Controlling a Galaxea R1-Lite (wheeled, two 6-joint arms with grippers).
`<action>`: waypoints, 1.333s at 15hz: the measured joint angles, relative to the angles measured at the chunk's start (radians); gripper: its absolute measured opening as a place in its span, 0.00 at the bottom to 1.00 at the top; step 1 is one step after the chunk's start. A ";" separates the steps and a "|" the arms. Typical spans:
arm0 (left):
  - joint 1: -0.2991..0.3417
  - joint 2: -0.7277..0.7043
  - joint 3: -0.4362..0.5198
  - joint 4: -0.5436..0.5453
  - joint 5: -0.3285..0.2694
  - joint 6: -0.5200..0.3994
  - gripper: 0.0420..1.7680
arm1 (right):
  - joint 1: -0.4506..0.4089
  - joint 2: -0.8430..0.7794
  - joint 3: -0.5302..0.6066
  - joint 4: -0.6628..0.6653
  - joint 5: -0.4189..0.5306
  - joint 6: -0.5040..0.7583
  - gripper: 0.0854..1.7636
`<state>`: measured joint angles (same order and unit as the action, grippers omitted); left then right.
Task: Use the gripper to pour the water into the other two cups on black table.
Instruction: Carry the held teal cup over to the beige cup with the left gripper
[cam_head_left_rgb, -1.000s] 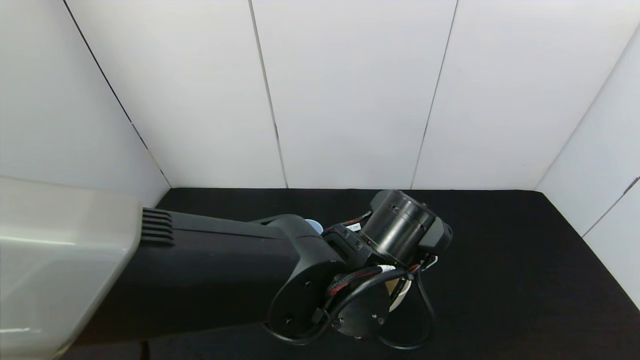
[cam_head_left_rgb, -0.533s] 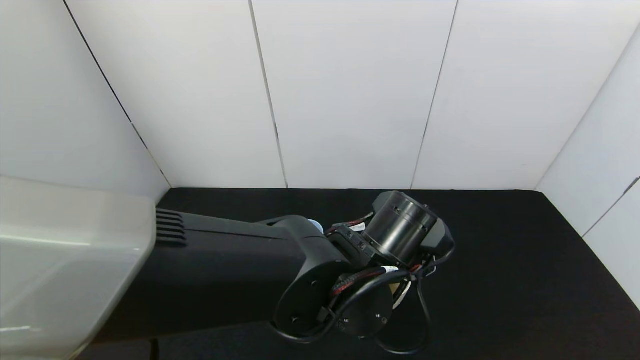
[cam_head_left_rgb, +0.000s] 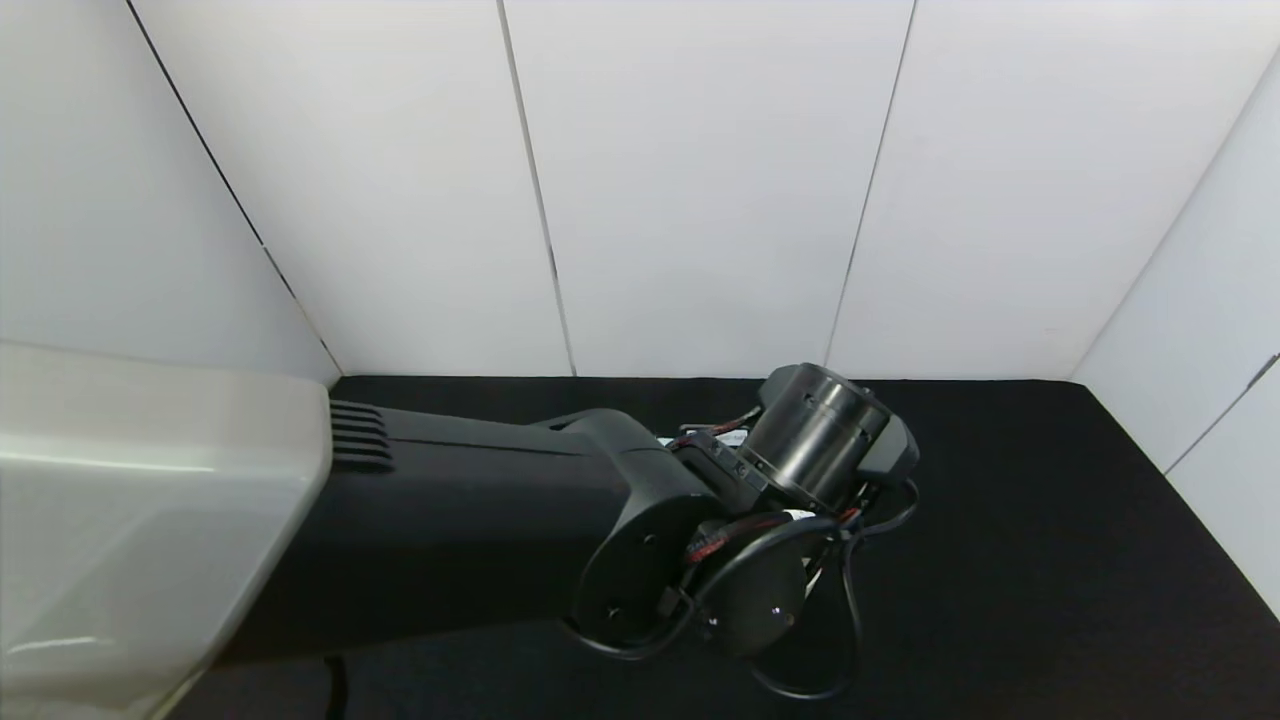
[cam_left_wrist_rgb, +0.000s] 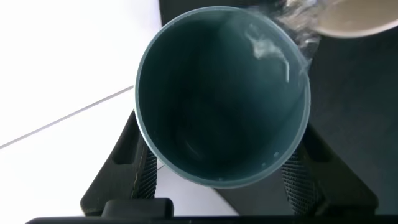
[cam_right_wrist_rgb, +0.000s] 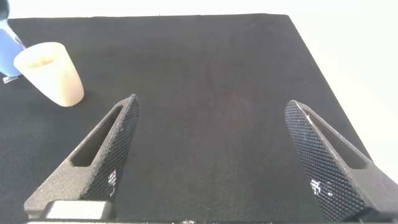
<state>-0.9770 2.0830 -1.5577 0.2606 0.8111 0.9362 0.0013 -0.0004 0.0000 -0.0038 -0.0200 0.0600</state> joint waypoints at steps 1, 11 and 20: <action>0.000 0.005 -0.022 0.027 0.006 0.007 0.63 | 0.000 0.000 0.000 0.000 0.000 0.000 0.97; -0.007 0.024 -0.108 0.126 0.029 0.034 0.63 | 0.000 0.000 0.000 0.000 0.000 0.000 0.97; -0.006 0.024 -0.106 0.118 0.027 0.026 0.63 | 0.000 0.000 0.000 0.000 0.000 0.000 0.97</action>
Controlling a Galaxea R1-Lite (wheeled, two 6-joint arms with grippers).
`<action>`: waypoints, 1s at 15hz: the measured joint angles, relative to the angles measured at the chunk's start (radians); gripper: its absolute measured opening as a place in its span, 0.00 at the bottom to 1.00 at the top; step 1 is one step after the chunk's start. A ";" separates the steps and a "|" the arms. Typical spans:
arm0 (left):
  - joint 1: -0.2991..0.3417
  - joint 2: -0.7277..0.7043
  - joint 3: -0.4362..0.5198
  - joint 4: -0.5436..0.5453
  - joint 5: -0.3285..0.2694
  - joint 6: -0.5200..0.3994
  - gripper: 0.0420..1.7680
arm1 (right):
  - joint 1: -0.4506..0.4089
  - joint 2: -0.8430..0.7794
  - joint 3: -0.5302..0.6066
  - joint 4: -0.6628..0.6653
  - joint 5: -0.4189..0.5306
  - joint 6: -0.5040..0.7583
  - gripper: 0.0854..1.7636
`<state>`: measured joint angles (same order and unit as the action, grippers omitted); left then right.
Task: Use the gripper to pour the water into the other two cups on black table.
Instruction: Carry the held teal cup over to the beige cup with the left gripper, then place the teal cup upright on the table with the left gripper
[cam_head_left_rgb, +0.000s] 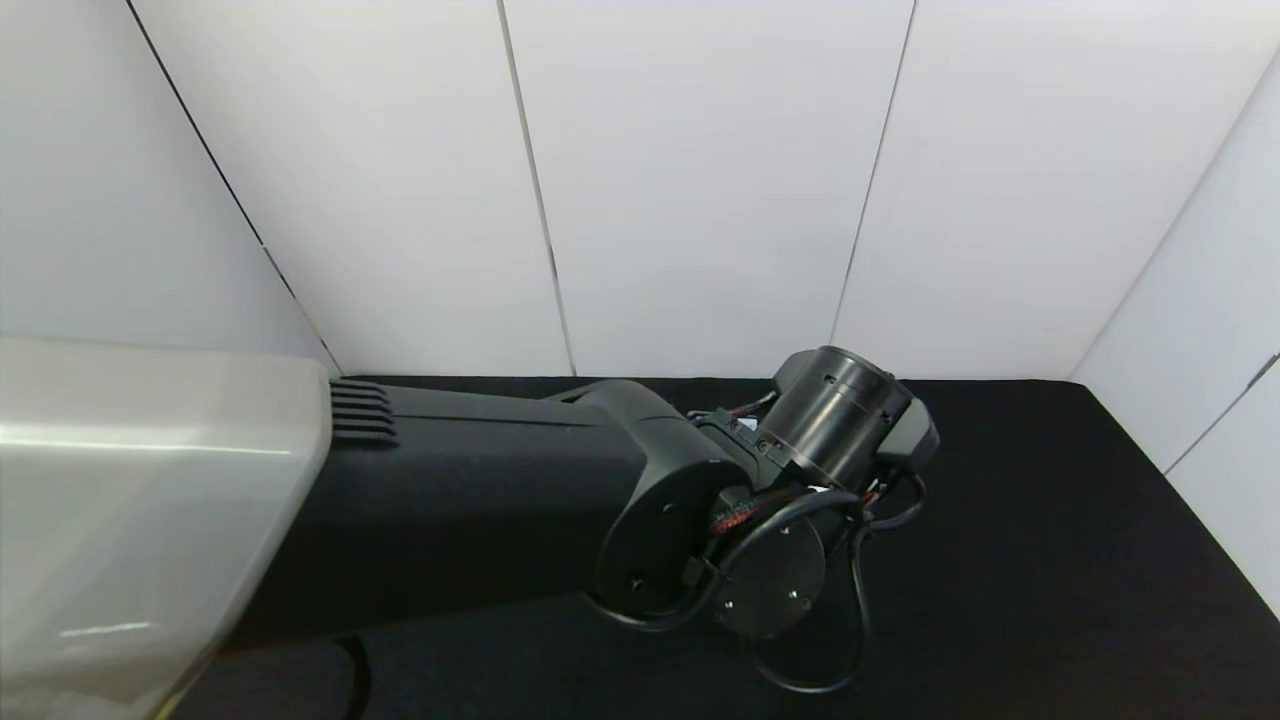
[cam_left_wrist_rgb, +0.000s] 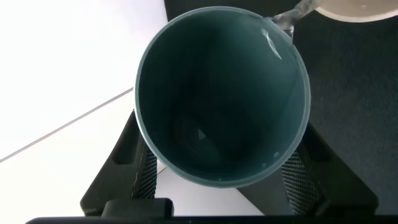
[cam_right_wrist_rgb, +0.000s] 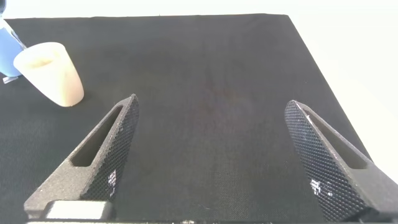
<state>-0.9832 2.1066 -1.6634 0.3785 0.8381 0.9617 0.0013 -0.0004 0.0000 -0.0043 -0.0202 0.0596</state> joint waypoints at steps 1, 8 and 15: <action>0.000 0.000 0.002 -0.004 -0.002 -0.004 0.63 | 0.000 0.000 0.000 0.000 0.000 0.000 0.97; -0.009 -0.003 0.023 0.005 -0.077 -0.290 0.63 | 0.000 0.000 0.000 0.000 0.000 0.000 0.97; 0.021 -0.185 0.238 -0.028 -0.261 -0.666 0.63 | 0.000 0.000 0.000 0.001 0.000 0.000 0.97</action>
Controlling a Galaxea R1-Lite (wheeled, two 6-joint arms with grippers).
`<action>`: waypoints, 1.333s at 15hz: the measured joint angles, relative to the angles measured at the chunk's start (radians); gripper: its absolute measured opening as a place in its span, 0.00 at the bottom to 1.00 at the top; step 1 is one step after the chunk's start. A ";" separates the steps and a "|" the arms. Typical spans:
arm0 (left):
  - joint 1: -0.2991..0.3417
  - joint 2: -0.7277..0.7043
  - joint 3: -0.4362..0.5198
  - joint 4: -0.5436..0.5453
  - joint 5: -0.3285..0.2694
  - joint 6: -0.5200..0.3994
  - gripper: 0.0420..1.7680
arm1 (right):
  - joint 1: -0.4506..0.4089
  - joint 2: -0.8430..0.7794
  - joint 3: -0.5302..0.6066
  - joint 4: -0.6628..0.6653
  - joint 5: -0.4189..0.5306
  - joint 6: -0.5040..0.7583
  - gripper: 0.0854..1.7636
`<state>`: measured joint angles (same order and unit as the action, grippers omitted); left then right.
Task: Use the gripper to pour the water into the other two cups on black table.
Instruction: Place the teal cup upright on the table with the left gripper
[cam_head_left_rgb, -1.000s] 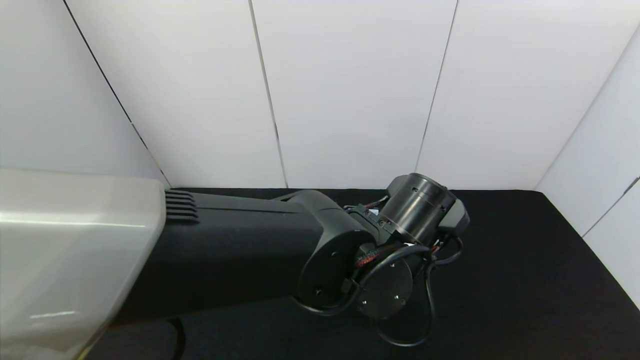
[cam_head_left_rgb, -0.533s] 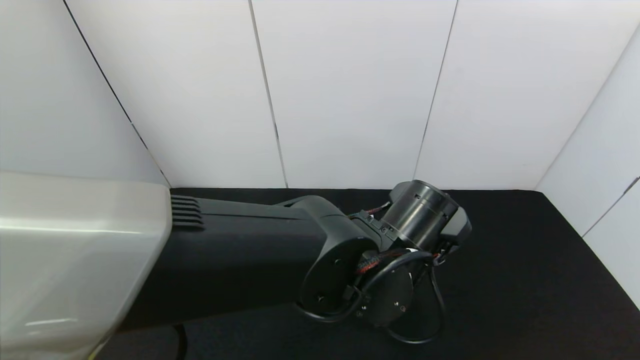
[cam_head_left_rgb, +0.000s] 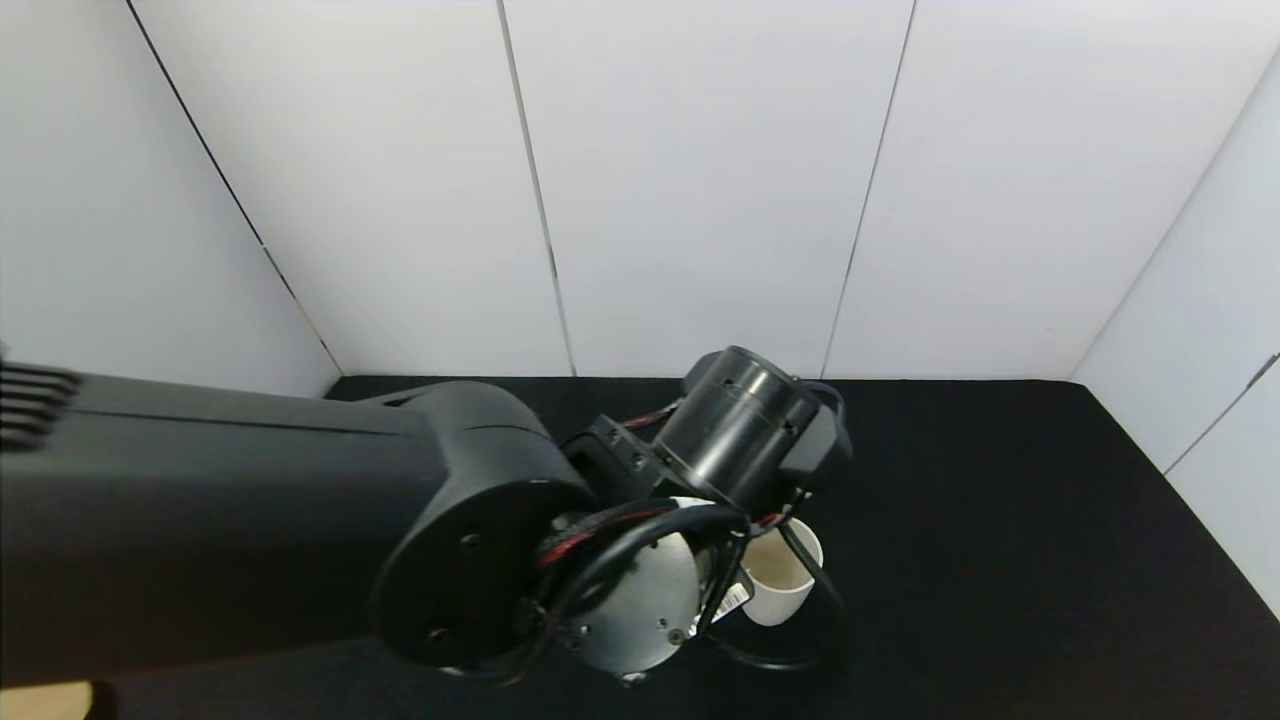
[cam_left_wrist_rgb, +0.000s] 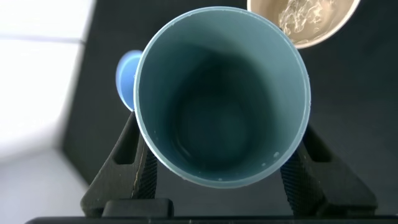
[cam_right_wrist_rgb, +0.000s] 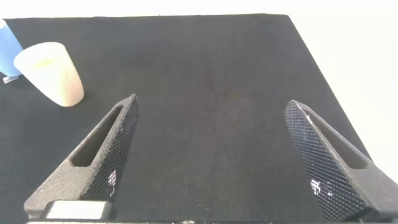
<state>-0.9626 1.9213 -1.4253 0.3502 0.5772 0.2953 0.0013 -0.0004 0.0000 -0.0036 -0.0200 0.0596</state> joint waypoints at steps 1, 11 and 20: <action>0.017 -0.039 0.050 -0.033 -0.029 -0.051 0.63 | 0.000 0.000 0.000 0.000 0.000 0.000 0.97; 0.478 -0.390 0.663 -0.765 -0.407 -0.317 0.63 | 0.000 0.000 0.000 0.000 0.000 0.000 0.97; 0.859 -0.273 0.706 -0.947 -0.637 -0.323 0.63 | 0.000 0.000 0.000 -0.001 0.000 0.000 0.97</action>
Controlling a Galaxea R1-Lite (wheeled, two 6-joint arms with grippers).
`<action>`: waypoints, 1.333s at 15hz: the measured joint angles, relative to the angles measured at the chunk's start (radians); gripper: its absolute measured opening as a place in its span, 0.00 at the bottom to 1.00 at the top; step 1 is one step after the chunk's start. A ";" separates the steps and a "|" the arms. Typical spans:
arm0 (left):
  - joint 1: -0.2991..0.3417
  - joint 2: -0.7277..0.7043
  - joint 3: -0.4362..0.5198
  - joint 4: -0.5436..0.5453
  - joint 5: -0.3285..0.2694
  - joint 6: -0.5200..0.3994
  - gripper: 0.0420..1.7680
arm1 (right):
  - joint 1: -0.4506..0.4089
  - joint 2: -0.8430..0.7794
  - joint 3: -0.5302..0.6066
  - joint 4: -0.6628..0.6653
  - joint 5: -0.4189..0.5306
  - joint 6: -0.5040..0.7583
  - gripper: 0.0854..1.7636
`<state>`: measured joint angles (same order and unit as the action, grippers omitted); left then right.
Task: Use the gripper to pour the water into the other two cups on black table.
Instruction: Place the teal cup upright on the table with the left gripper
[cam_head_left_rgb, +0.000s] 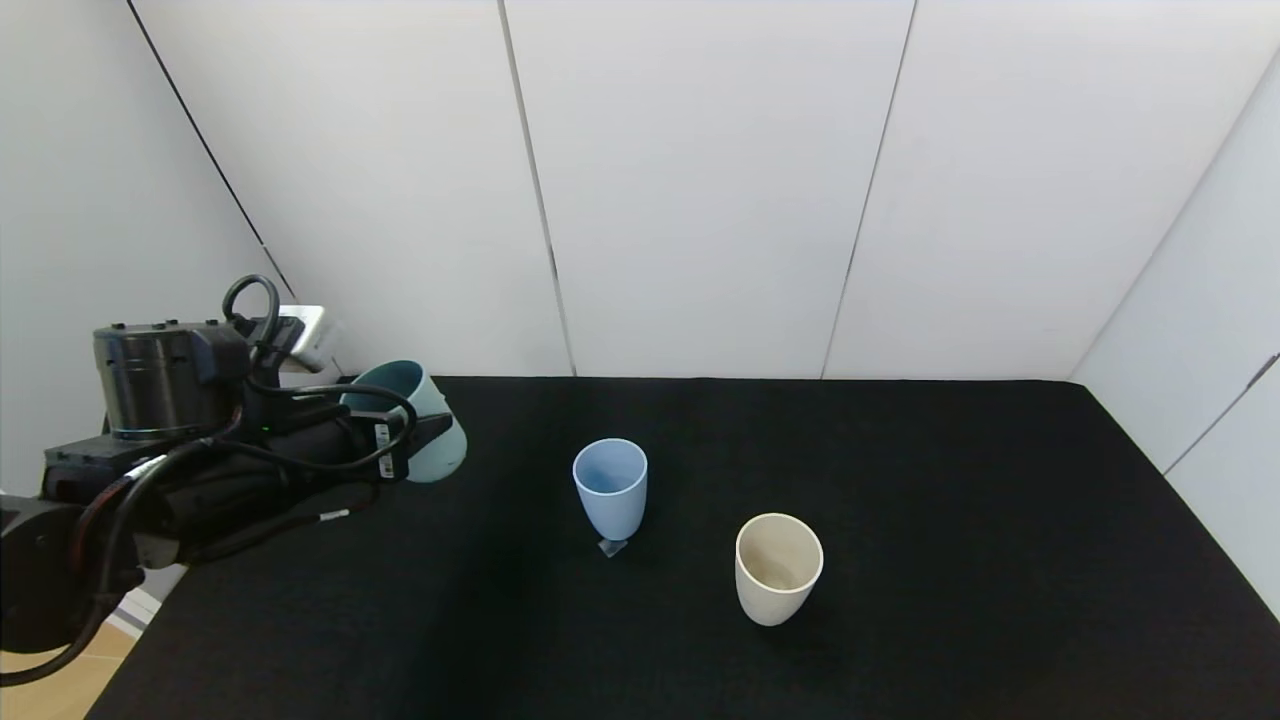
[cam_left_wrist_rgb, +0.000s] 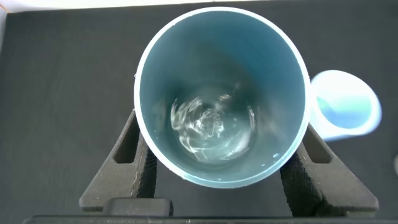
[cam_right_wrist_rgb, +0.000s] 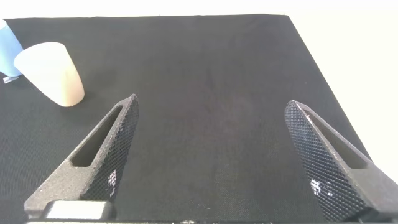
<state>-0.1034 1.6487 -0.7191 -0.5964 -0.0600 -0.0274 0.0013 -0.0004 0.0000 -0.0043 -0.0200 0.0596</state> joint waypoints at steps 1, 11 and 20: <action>0.006 0.034 0.000 -0.045 0.001 0.002 0.63 | 0.000 0.000 0.000 0.000 0.000 0.000 0.97; 0.008 0.310 0.005 -0.166 0.003 0.025 0.63 | 0.000 0.000 0.000 0.000 0.000 0.000 0.97; 0.004 0.359 0.008 -0.166 0.003 0.029 0.63 | 0.000 0.000 0.000 0.000 0.000 0.000 0.97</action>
<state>-0.0996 2.0079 -0.7109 -0.7626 -0.0566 0.0017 0.0013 -0.0004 0.0000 -0.0038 -0.0200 0.0596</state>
